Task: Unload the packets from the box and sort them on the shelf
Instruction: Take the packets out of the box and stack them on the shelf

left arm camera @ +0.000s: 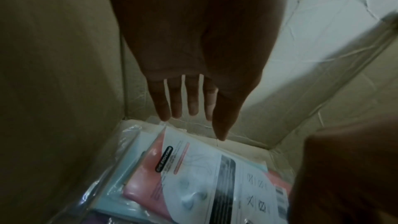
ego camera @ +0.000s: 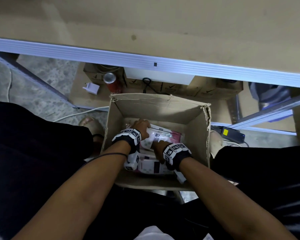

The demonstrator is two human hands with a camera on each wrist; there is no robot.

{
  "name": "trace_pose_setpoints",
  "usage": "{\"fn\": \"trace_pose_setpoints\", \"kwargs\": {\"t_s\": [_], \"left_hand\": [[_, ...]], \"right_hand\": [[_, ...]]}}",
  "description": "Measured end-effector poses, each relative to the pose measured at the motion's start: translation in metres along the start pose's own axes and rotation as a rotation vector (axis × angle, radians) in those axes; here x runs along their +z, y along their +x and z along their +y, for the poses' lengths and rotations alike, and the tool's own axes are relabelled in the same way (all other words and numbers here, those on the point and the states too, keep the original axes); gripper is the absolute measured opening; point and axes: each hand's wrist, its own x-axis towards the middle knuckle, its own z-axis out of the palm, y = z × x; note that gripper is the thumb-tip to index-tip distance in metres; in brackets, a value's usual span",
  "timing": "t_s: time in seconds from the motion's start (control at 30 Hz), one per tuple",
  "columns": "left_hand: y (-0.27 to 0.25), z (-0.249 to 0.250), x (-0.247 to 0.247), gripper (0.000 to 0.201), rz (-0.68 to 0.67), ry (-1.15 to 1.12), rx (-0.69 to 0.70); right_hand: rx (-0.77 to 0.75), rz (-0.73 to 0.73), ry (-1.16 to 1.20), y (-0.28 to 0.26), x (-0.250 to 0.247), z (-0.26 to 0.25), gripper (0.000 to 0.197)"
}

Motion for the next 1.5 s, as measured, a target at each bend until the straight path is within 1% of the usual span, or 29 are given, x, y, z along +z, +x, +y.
{"fn": "trace_pose_setpoints", "kwargs": {"t_s": [0.07, 0.13, 0.23, 0.27, 0.33, 0.4, 0.43, 0.53, 0.67, 0.73, 0.77, 0.83, 0.9, 0.97, 1.0, 1.03, 1.1, 1.17, 1.3, 1.4, 1.5], "left_hand": [[0.009, -0.001, 0.008, 0.055, -0.025, 0.040, 0.044], [0.017, -0.002, 0.013, 0.060, -0.039, 0.096, 0.070], [0.023, -0.004, 0.015, 0.053, -0.006, 0.226, 0.077], [0.025, -0.004, 0.016, 0.049, 0.004, 0.273, 0.071], [0.027, -0.005, 0.017, 0.045, 0.018, 0.356, 0.067], [0.029, -0.007, 0.021, 0.047, 0.037, 0.408, 0.078], [0.031, -0.008, 0.023, 0.048, 0.052, 0.422, 0.084], [0.033, -0.010, 0.028, 0.046, 0.093, 0.457, 0.100], [0.032, -0.012, 0.033, 0.034, 0.140, 0.515, 0.111], [0.032, -0.013, 0.032, 0.031, 0.143, 0.509, 0.112], [0.033, -0.013, 0.031, 0.030, 0.123, 0.487, 0.105], [0.033, -0.015, 0.027, 0.033, 0.027, 0.385, 0.059], [0.033, -0.016, 0.022, 0.042, -0.084, 0.233, 0.004], [0.033, -0.016, 0.016, 0.049, -0.121, 0.143, -0.013], [0.033, -0.015, 0.014, 0.048, -0.132, 0.131, -0.011], [0.033, -0.014, 0.012, 0.042, -0.145, 0.126, -0.004], [0.035, -0.013, 0.010, 0.027, -0.171, 0.115, -0.002], [0.034, -0.015, 0.013, 0.018, -0.155, 0.107, -0.009], [0.031, -0.020, 0.020, 0.019, -0.020, 0.135, -0.001], [0.033, -0.022, 0.023, 0.023, -0.020, 0.138, -0.017], [0.032, -0.023, 0.021, 0.024, -0.035, 0.140, -0.034]], "right_hand": [[0.002, -0.015, 0.006, -0.001, 0.003, 0.002, 0.072], [0.002, -0.013, 0.001, -0.004, 0.005, 0.004, 0.071], [0.010, -0.002, -0.021, -0.006, 0.008, 0.007, 0.070], [0.005, 0.007, -0.015, -0.006, 0.009, 0.008, 0.067], [-0.007, 0.027, -0.005, -0.006, 0.008, 0.009, 0.053], [-0.011, 0.026, 0.007, -0.005, 0.008, 0.011, 0.038], [-0.012, 0.020, 0.005, -0.005, 0.007, 0.011, 0.034], [-0.012, -0.018, -0.012, -0.002, 0.006, 0.009, 0.032], [-0.026, -0.056, -0.016, 0.002, 0.007, 0.009, 0.034], [-0.033, -0.059, -0.004, 0.004, 0.008, 0.011, 0.034], [-0.035, -0.065, 0.000, 0.004, 0.008, 0.012, 0.034], [-0.043, -0.077, -0.002, 0.006, 0.008, 0.012, 0.038], [-0.038, -0.072, -0.011, 0.007, 0.012, 0.012, 0.049], [-0.032, -0.054, -0.018, 0.008, 0.016, 0.011, 0.058], [-0.032, -0.054, -0.015, 0.008, 0.016, 0.011, 0.058], [-0.032, -0.059, -0.008, 0.008, 0.016, 0.011, 0.055], [-0.035, -0.068, 0.004, 0.009, 0.015, 0.011, 0.048], [-0.037, -0.071, 0.010, 0.009, 0.016, 0.012, 0.047], [-0.038, -0.071, 0.019, 0.009, 0.018, 0.015, 0.053], [-0.043, -0.053, 0.062, 0.010, 0.017, 0.018, 0.047], [-0.031, -0.037, 0.085, 0.010, 0.018, 0.019, 0.046]]}}
